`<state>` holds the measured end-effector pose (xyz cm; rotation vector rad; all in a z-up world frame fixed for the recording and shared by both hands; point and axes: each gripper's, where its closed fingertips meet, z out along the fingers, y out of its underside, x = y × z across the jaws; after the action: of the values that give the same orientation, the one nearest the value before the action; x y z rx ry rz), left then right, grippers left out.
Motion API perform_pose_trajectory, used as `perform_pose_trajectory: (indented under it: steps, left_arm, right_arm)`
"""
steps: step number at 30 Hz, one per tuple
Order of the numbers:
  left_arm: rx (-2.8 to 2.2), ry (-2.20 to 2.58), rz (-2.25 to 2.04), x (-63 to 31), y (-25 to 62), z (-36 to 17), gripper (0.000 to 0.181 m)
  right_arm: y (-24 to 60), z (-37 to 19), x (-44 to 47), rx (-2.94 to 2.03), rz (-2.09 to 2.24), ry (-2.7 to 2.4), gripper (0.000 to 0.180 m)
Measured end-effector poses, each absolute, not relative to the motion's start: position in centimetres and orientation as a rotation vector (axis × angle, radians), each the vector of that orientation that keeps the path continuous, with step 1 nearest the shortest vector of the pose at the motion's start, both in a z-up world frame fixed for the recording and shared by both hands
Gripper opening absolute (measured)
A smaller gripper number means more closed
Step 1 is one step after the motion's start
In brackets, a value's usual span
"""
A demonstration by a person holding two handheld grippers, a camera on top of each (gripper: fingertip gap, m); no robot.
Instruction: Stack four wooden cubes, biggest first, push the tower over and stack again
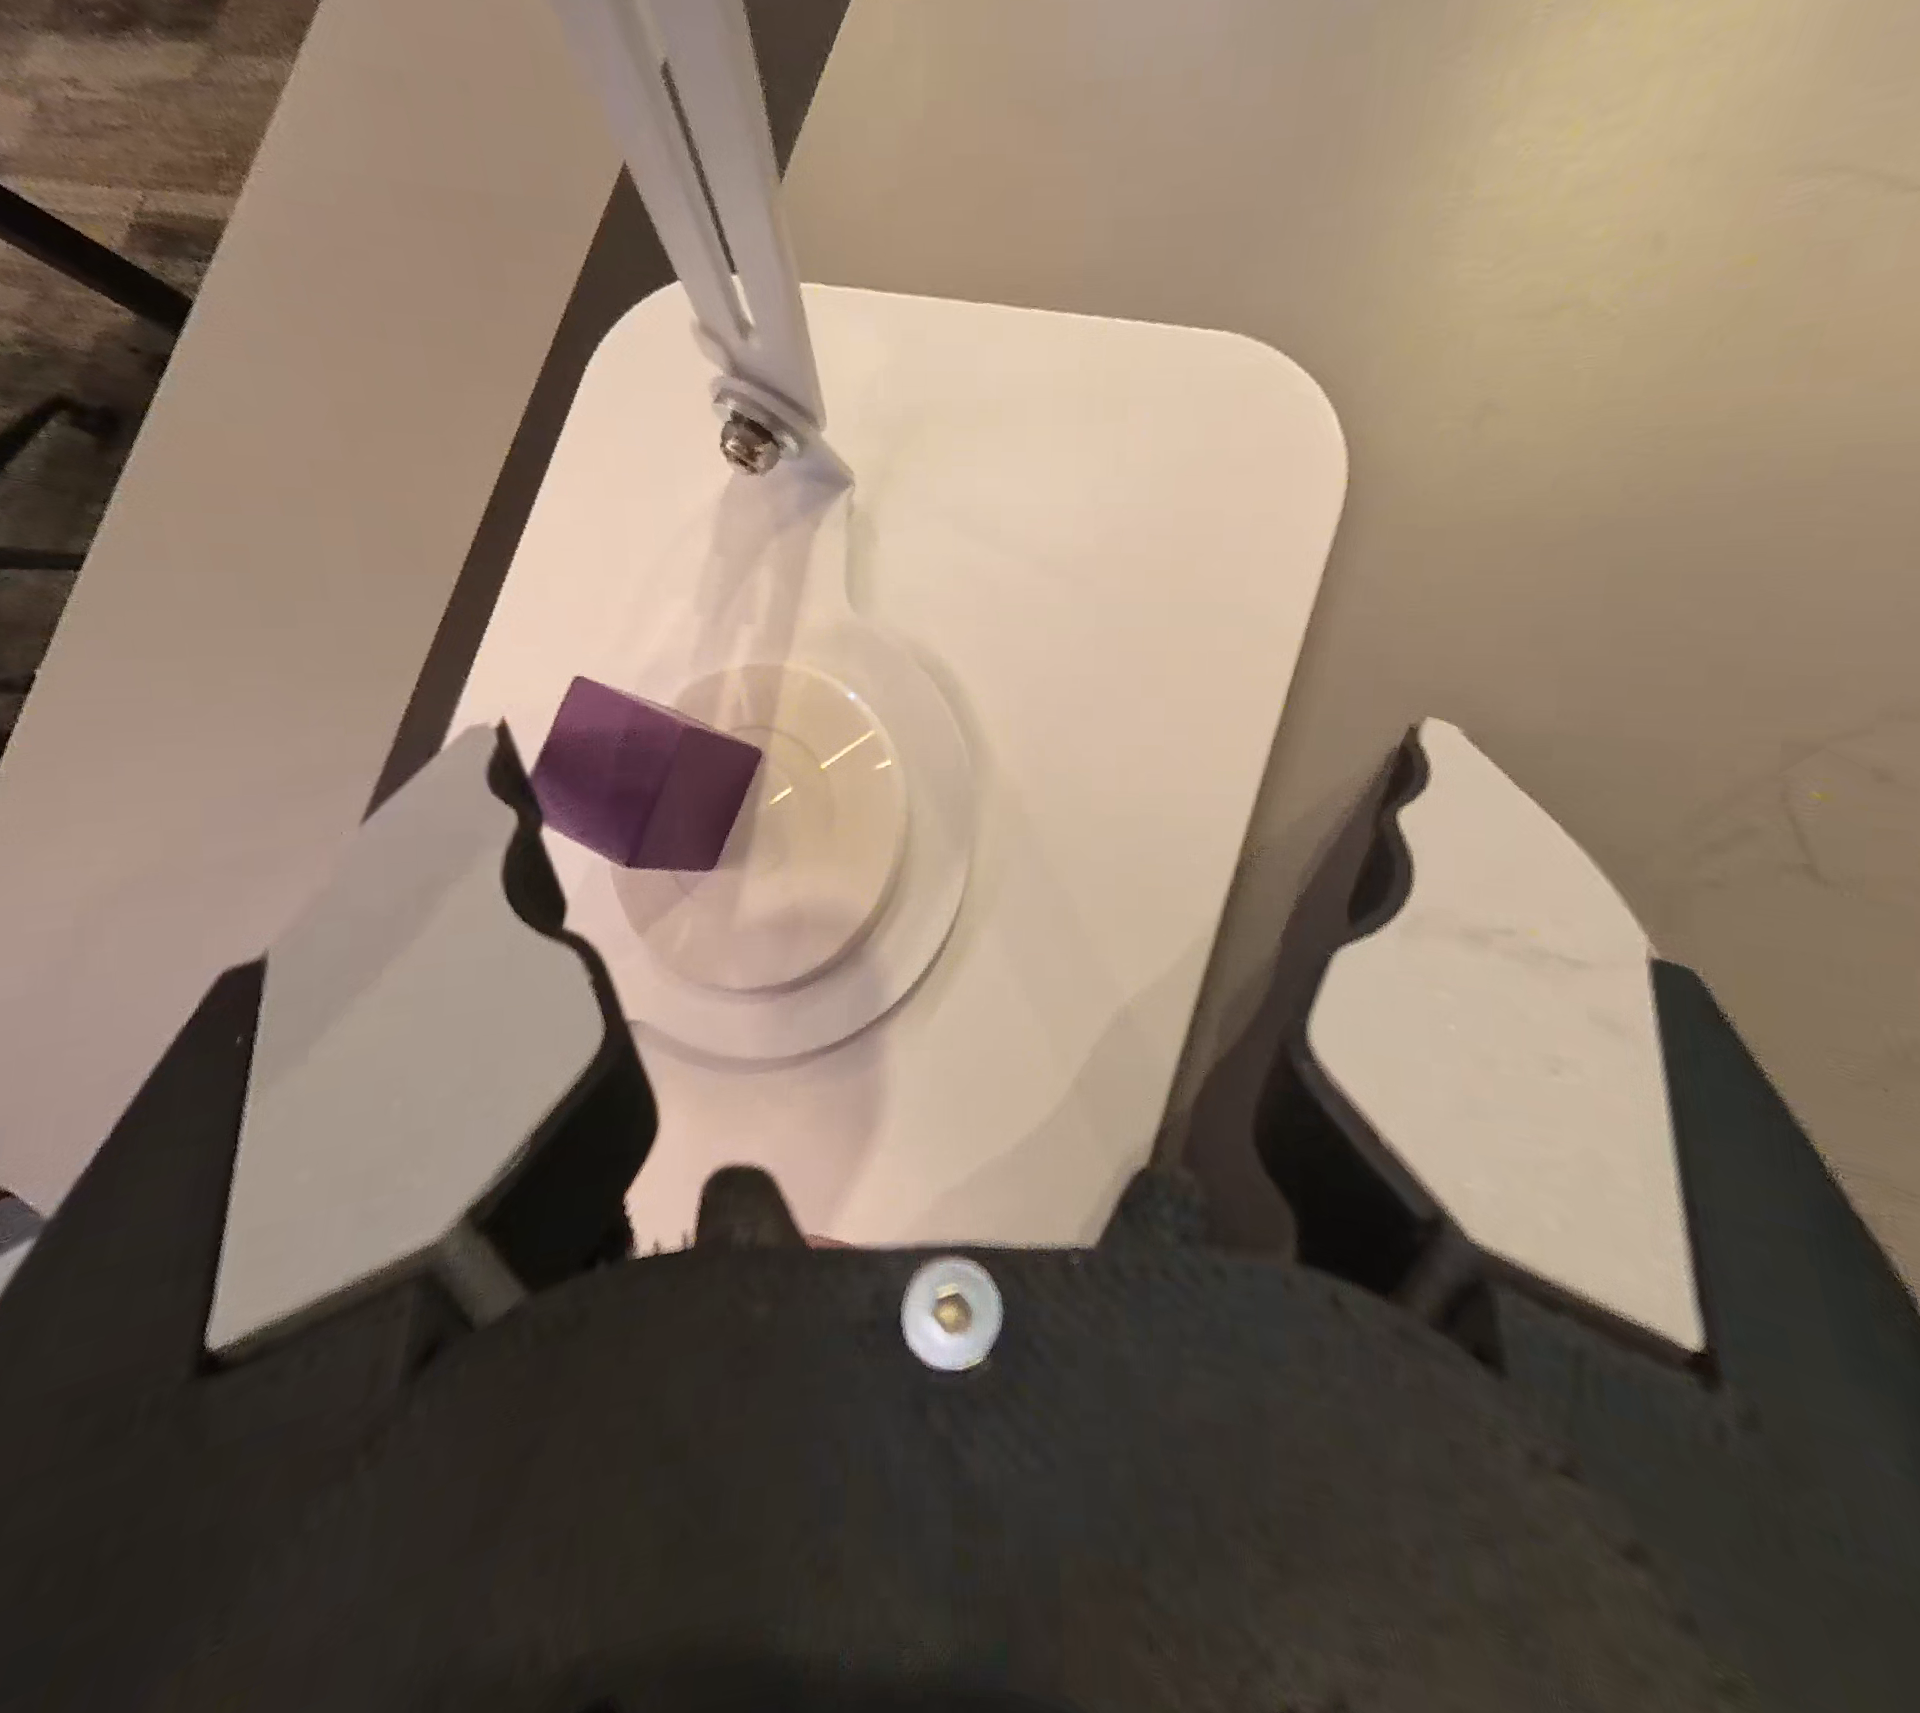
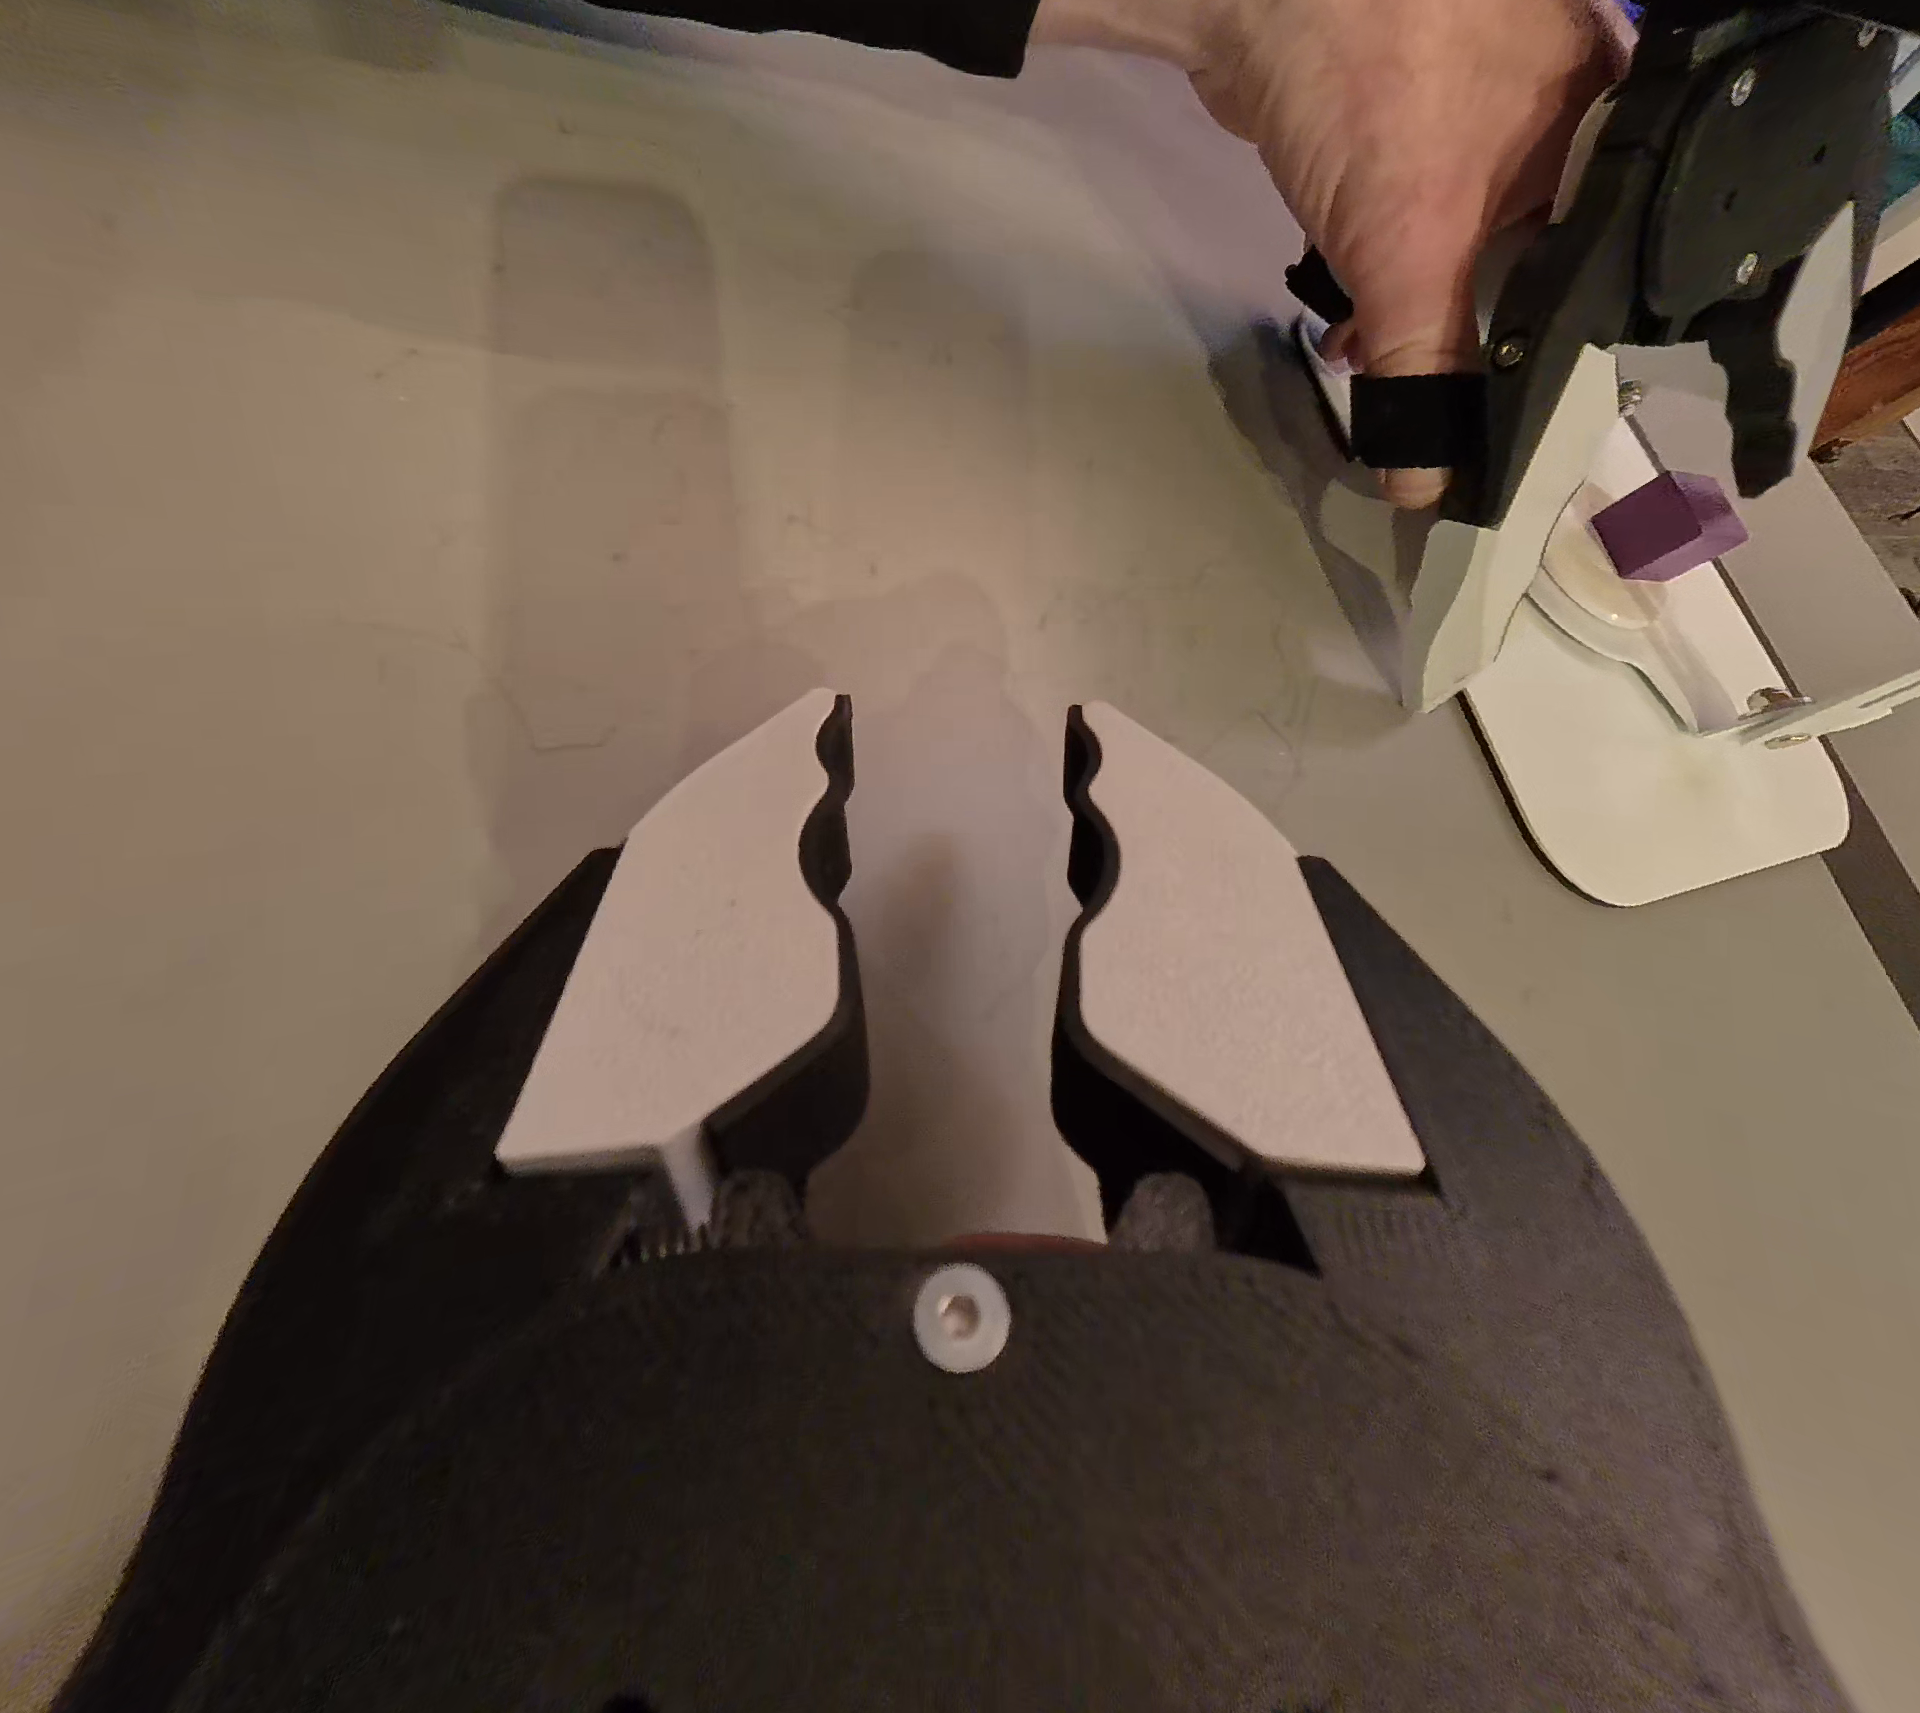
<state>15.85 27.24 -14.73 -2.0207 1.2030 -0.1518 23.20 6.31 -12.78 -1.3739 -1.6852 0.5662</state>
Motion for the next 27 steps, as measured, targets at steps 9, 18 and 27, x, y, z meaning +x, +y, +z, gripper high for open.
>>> perform_pose_trajectory:
  steps: [9,18,27]
  left_arm:
    - [-2.036,1.299,-0.161,16.3,24.4,-14.8,0.134]
    - [-2.092,1.277,-0.296,15.8,17.8,-14.1,0.114]
    - [-2.098,1.373,-0.448,13.8,10.4,-14.2,0.108]
  right_arm:
    - [6.4,-12.8,23.2,-1.371,0.567,-1.687,0.039]
    - [6.3,-12.2,23.5,-1.369,0.597,-1.662,0.04]
    - [6.3,-12.5,23.9,-1.372,0.592,-1.673,0.039]
